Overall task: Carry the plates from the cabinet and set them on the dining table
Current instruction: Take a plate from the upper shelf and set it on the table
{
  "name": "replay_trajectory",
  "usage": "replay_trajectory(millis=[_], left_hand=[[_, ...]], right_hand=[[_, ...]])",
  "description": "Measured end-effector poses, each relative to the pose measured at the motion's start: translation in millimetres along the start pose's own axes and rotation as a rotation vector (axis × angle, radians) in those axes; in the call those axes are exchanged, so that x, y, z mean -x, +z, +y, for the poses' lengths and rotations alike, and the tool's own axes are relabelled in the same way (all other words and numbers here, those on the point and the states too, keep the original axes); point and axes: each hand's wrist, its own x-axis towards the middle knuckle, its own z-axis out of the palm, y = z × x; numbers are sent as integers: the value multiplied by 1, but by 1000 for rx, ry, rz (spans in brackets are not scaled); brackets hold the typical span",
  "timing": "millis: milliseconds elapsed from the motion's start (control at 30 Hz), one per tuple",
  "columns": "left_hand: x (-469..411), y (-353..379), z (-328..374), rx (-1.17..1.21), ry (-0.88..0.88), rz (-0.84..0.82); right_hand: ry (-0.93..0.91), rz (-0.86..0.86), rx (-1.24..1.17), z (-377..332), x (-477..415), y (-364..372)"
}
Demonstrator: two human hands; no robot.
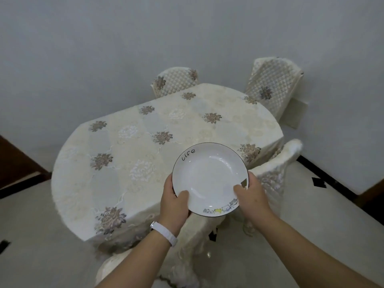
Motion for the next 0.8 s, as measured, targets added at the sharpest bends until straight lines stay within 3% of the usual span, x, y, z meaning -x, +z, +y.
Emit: replay_trajectory(millis=[333,800], left_hand=[[0,-19,12,-117,86,374],[-65,-109,-29,-59,-8,533]], right_hand=[[-16,-320,49,-5,-47,40],[14,-487,208,9,-96,162]])
